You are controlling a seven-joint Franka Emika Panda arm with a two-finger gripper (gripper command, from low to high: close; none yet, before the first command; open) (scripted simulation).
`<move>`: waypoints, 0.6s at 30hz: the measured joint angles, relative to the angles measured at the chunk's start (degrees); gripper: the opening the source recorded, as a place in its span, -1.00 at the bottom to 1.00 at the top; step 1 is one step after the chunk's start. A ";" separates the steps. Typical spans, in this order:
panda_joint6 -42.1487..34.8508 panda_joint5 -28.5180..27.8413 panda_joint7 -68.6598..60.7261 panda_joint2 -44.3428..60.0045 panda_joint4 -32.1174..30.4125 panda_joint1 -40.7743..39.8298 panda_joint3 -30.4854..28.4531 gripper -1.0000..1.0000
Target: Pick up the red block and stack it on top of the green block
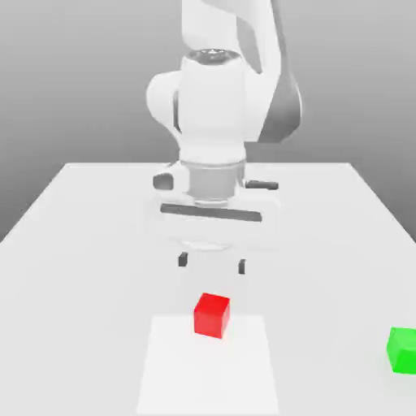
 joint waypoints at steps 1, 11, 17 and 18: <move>2.49 -0.70 0.79 3.14 -0.20 -0.23 -0.07 0.00; 11.92 -4.45 3.89 14.28 0.74 2.03 -3.18 -1.00; 6.29 -2.12 2.17 7.72 -0.21 1.91 -2.34 -1.00; 4.54 -1.54 1.77 5.70 -0.49 1.77 -2.09 -1.00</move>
